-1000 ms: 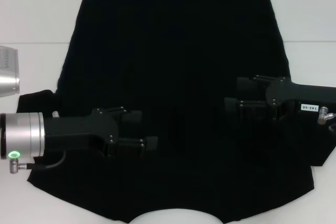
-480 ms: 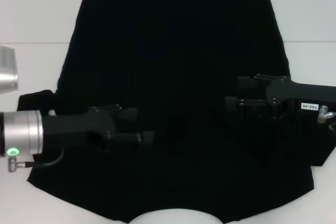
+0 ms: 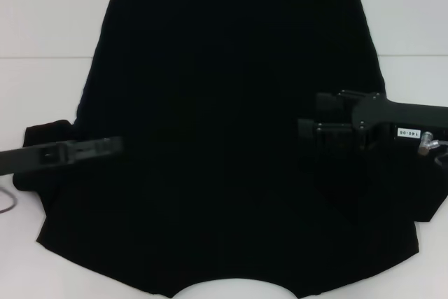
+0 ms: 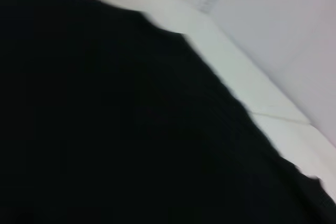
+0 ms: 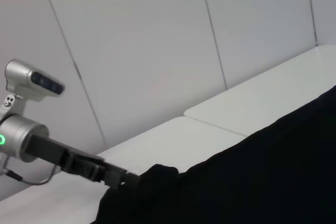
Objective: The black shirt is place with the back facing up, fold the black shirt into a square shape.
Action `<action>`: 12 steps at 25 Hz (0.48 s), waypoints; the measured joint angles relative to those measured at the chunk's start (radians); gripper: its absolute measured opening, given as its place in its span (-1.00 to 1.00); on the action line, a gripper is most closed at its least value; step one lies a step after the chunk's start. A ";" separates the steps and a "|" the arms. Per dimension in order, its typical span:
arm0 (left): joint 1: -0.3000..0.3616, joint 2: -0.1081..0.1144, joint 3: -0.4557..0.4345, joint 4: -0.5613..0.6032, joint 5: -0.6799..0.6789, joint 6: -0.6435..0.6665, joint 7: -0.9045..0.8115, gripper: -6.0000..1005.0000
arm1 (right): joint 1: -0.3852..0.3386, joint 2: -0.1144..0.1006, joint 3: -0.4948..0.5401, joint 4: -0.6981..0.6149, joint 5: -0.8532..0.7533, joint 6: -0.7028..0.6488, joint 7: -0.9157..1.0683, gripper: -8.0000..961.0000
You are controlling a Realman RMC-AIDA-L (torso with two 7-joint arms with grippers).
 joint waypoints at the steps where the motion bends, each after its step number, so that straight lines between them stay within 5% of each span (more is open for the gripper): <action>1: 0.002 0.004 -0.020 0.011 0.024 0.000 -0.040 0.72 | 0.002 0.001 0.000 -0.001 0.000 0.001 0.000 0.86; 12: 0.035 0.027 -0.068 0.131 0.217 0.034 -0.332 0.69 | 0.016 -0.009 0.023 -0.005 0.001 0.005 0.001 0.86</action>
